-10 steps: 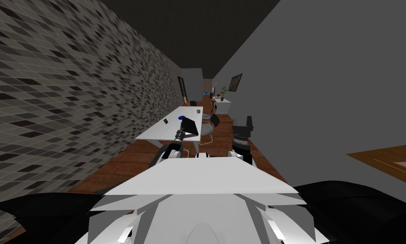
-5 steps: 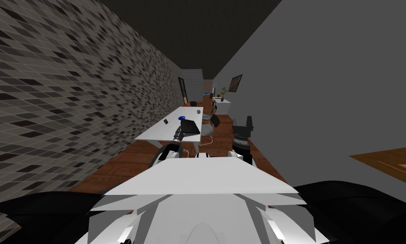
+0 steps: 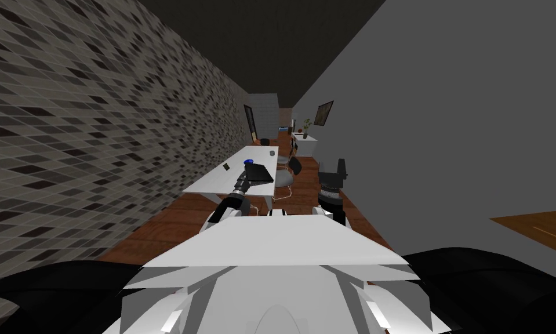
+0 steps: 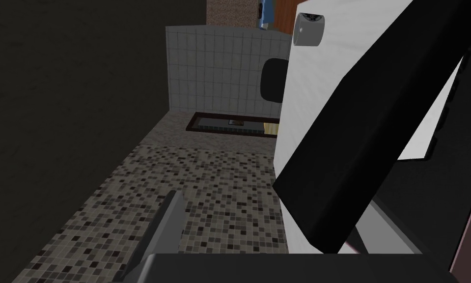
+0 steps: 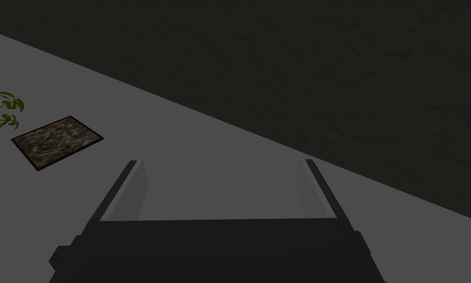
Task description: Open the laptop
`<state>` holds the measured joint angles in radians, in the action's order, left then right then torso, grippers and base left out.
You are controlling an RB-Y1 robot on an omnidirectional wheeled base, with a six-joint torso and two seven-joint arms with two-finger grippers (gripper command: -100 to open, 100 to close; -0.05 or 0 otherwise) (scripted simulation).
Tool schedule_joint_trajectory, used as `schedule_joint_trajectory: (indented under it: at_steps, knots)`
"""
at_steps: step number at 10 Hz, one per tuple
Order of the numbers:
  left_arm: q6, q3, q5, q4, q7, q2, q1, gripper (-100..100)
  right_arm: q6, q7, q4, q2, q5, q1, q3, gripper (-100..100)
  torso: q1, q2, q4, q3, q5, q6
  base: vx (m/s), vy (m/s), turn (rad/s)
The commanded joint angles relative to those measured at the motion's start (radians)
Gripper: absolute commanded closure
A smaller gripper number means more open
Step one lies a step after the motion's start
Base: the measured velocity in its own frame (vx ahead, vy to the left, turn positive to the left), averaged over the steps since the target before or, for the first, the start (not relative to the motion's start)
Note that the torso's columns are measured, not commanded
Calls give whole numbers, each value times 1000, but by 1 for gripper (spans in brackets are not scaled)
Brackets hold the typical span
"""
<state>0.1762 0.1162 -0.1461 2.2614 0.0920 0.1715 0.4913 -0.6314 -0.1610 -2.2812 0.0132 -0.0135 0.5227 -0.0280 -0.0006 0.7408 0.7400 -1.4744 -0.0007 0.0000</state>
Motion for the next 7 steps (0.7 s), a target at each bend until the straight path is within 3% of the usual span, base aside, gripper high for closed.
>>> schedule_joint_trajectory:
  at_steps: [1, 2, 7]
  knots:
    - [17, 2, 0, 30, 0, 0, 13, -100, 0, 0, 0, 0, 0, 0, 0, 0, -1, -1, 0, -1, 0, 0, 15, -4, 4]
    - [21, 3, 1, 33, 0, -1, 14, 0, 0, 0, 0, 0, 0, 0, 0, 0, 0, -1, -1, -1, 0, 0, 0, 0, 0]
    - [23, 3, 1, 30, 0, 0, 16, 0, 0, 0, 0, 0, 0, 0, 0, 0, 1, -3, -2, -2, 1, 0, 0, 0, 0]
